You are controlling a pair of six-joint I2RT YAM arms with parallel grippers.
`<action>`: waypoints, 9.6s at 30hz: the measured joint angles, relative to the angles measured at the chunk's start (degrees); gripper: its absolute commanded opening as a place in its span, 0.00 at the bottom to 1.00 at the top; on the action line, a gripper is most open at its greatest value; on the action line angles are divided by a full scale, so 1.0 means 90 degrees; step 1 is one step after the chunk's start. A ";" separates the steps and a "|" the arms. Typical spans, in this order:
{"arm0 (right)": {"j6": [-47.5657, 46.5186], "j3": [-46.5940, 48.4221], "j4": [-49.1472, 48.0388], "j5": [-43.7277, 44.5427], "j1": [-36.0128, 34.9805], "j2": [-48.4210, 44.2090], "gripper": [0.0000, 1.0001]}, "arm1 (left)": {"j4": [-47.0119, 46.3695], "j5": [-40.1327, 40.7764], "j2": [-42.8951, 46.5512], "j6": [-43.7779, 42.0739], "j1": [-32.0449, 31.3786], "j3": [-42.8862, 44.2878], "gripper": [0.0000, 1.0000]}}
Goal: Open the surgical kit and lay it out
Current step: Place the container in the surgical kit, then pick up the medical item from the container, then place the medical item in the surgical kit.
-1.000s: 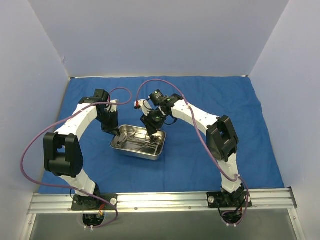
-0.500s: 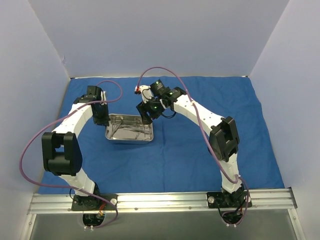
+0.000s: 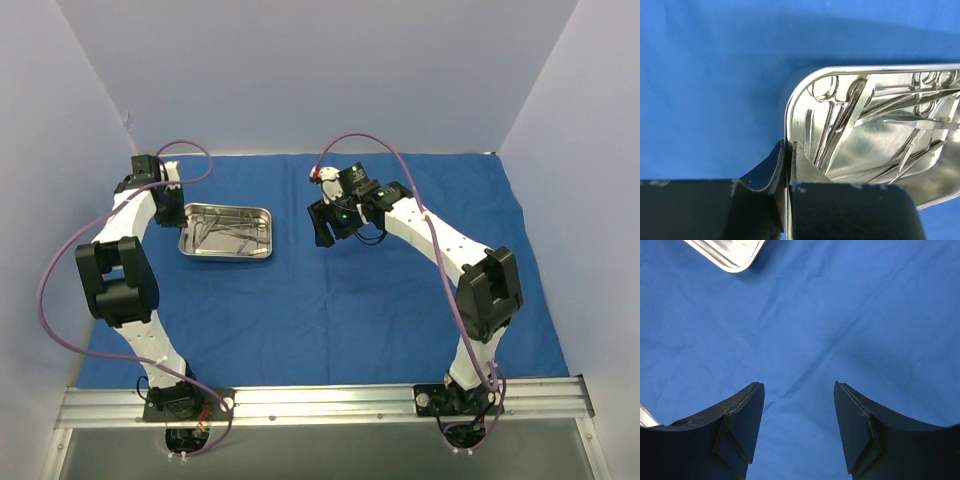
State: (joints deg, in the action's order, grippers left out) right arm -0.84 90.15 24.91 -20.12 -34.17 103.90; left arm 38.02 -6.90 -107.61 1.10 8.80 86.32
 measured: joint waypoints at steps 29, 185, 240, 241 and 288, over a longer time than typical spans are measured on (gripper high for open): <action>0.0359 -0.1331 -0.0508 -0.0017 0.0712 -0.0665 0.58 | 0.0707 0.0228 -0.1909 -0.0525 0.0750 0.2106 0.53; 0.1688 0.0959 -0.0801 -0.0971 0.0070 0.1146 0.00 | -0.3638 -0.3929 0.0279 0.6251 -0.2635 -0.1219 0.42; -0.1562 -0.3864 -0.1047 0.1727 0.4498 -0.1253 0.00 | -0.1690 -0.2793 0.2688 0.3036 -0.1246 -0.2548 0.94; -0.1562 -0.3844 -0.1054 0.1676 0.4498 -0.1173 0.00 | -0.1698 -0.2815 0.2647 0.3075 -0.1202 -0.2552 0.94; -0.2863 -0.2810 -0.1438 0.1710 0.3876 0.0182 0.09 | -0.1948 -0.3109 0.2484 0.3152 -0.0466 -0.3024 0.99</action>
State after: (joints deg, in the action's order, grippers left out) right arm -26.61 64.86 11.97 -4.73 0.71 105.54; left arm 20.49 -34.87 -85.25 29.47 4.60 59.11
